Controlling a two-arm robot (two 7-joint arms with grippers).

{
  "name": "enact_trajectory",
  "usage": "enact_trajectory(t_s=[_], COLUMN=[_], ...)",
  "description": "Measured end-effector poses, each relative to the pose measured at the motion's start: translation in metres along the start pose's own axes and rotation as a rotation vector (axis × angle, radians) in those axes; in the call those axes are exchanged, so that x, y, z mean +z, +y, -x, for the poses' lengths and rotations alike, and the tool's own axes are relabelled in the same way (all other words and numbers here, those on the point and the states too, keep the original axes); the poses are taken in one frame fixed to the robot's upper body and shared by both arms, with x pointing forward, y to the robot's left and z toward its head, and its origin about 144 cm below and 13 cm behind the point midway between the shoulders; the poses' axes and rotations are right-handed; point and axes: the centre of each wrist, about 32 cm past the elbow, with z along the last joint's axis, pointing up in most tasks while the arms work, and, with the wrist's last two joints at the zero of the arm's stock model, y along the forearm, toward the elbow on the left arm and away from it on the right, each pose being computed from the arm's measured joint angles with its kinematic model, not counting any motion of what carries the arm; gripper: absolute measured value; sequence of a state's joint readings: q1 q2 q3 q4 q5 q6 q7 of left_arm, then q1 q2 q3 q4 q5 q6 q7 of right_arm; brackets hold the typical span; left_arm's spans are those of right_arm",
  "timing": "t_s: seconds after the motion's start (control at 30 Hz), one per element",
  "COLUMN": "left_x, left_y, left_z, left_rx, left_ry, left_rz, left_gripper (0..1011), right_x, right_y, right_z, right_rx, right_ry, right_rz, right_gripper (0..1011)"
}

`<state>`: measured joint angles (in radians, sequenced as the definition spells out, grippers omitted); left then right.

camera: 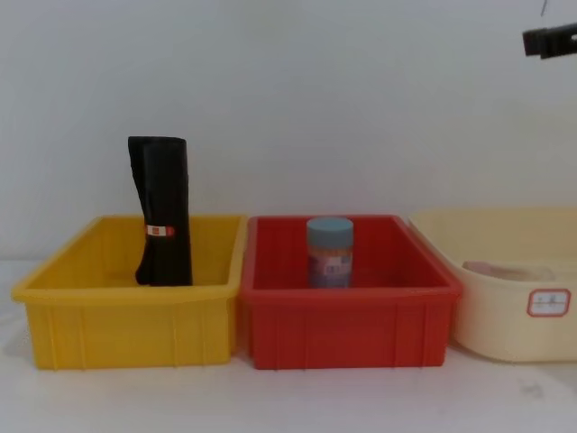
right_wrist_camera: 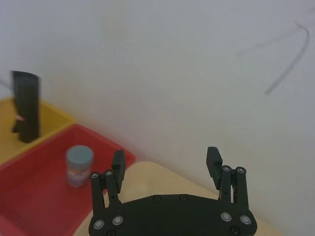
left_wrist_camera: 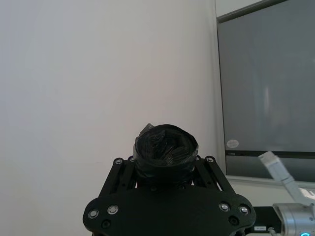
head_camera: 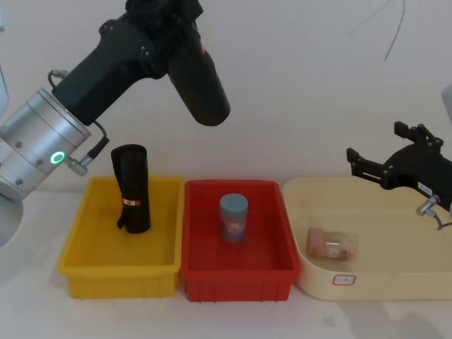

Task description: Pick up the garbage bag with the one hand and transfer it to the other hand.

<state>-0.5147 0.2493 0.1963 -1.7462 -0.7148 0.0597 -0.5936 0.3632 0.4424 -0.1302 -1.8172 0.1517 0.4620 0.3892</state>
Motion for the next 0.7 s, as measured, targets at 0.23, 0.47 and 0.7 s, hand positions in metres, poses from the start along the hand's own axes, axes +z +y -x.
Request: enact_trajectory(t_s=[0.23,0.47,0.7], left_x=[-0.011,-0.035,-0.053], left_y=[0.003,0.005,0.007], left_z=[0.007,0.016,0.023], left_rx=[0.004,0.028,0.044], left_ry=[0.008,0.015,0.018], left_rz=[-0.033,-0.108,-0.158], left_gripper=[413,413,413], right_x=[0.006,0.011,0.017], right_y=[-0.018,-0.041,-0.056], right_z=[0.003,0.007,0.013], right_rx=[0.091,0.168,0.228], right_ry=[-0.056,-0.116,-0.157], right_rz=[-0.079,-0.159,-0.213], right_gripper=[999,1000,999])
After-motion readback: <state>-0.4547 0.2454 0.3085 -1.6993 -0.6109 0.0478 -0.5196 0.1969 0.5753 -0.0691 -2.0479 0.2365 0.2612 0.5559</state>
